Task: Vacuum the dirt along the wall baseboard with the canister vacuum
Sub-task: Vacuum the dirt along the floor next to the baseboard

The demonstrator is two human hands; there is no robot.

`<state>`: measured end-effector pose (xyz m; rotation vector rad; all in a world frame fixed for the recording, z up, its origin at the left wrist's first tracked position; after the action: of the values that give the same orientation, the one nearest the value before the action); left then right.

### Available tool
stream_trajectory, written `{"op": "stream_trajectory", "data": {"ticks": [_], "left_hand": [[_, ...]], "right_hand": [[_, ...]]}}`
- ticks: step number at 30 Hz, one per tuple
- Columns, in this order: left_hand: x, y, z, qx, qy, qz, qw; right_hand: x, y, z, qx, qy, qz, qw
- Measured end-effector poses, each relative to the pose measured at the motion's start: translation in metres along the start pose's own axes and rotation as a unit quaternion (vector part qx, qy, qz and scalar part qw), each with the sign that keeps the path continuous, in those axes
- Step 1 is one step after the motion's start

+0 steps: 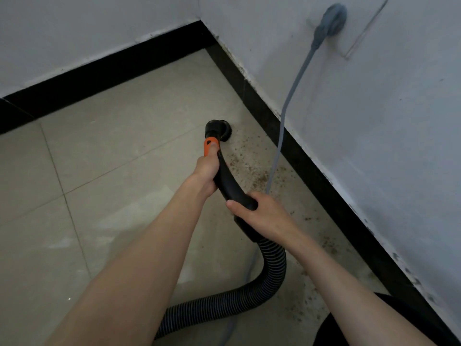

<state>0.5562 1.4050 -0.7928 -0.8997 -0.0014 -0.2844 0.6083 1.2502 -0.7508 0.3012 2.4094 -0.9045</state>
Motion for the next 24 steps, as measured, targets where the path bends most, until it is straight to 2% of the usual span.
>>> {"op": "stream_trajectory", "data": {"ticks": [4,11,24], "left_hand": [[0.009,0.002,0.000,-0.002,0.018,-0.010,1.000],[0.041,0.000,0.006,0.002,0.048,-0.027,0.998],[0.059,-0.002,0.003,-0.010,0.087,-0.064,0.994]], "right_hand": [[0.000,-0.004,0.005,-0.005,0.019,0.017,1.000],[-0.009,-0.005,0.011,0.022,-0.014,0.106,0.994],[-0.012,-0.012,0.013,0.043,-0.013,0.114,0.992]]}}
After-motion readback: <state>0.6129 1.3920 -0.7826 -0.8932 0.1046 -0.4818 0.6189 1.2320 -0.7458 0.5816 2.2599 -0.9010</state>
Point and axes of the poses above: each hand's wrist, its own y-axis towards the middle knuckle, its own x-axis out of the palm, z = x × y, the point moved 2 cm from there along y, towards the middle knuckle, and after that the axes turned 4 degrees about -y, right-handed, at the moved point
